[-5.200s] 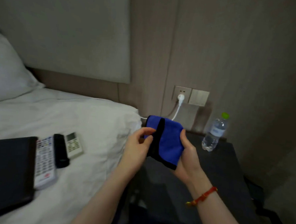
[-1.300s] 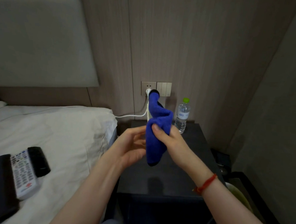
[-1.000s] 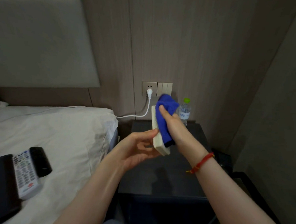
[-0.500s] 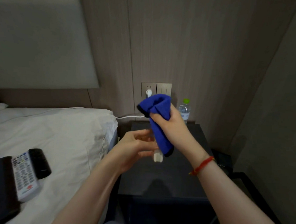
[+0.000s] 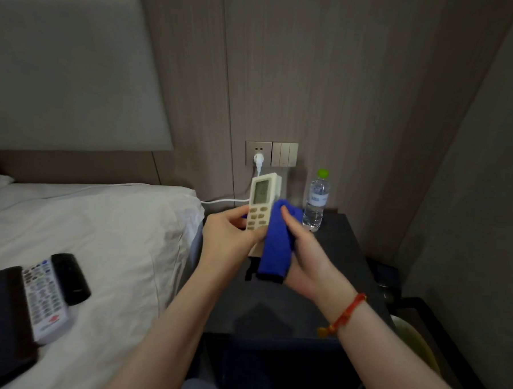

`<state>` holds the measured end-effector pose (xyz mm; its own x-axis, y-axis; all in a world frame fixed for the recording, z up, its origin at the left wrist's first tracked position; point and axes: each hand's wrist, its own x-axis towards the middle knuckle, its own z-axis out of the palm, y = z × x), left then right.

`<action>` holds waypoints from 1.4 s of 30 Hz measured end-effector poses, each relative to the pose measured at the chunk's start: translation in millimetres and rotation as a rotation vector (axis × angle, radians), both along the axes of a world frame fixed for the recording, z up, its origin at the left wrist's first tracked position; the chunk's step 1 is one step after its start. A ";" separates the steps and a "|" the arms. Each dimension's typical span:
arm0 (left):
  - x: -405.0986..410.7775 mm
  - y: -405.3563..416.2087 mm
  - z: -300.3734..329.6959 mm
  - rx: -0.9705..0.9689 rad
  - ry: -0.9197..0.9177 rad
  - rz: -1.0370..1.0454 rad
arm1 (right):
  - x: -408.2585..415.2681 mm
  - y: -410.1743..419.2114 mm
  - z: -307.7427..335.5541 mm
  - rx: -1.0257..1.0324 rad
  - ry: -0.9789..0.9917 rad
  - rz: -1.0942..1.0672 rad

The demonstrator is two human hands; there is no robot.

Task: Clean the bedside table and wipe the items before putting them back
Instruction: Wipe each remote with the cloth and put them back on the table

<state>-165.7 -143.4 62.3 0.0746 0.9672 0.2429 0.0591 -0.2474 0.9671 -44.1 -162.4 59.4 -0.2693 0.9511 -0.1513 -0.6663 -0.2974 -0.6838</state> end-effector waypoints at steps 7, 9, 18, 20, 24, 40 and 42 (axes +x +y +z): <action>-0.7 -0.2 4.5 -0.421 -0.346 -0.041 | -8.1 -18.6 -18.7 0.295 -0.185 -0.061; -2.0 0.6 5.9 -0.496 -0.346 -0.060 | -9.1 -19.7 -18.4 0.460 -0.453 -0.109; -4.6 6.9 17.9 -0.539 -0.363 -0.245 | -7.0 -12.8 -22.7 0.709 -0.948 -0.526; -5.9 10.5 16.7 -0.538 -0.417 -0.224 | -6.6 -14.1 -22.5 0.788 -1.016 -0.546; -6.2 11.2 7.6 -0.652 -0.618 -0.242 | -5.1 -20.1 -18.6 1.054 -1.164 -0.636; -18.8 5.9 -26.0 -0.640 -0.839 -0.431 | 20.1 -36.4 -11.4 0.350 -0.357 -0.292; -14.6 5.6 -26.4 -0.636 -0.773 -0.415 | 11.8 -37.1 -3.0 0.447 -0.519 -0.250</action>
<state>-180.3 -137.8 35.8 0.4673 0.8672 -0.1720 -0.5947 0.4523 0.6646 -32.2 -199.5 56.4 -0.0354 0.9756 0.2167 -0.2351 0.2026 -0.9506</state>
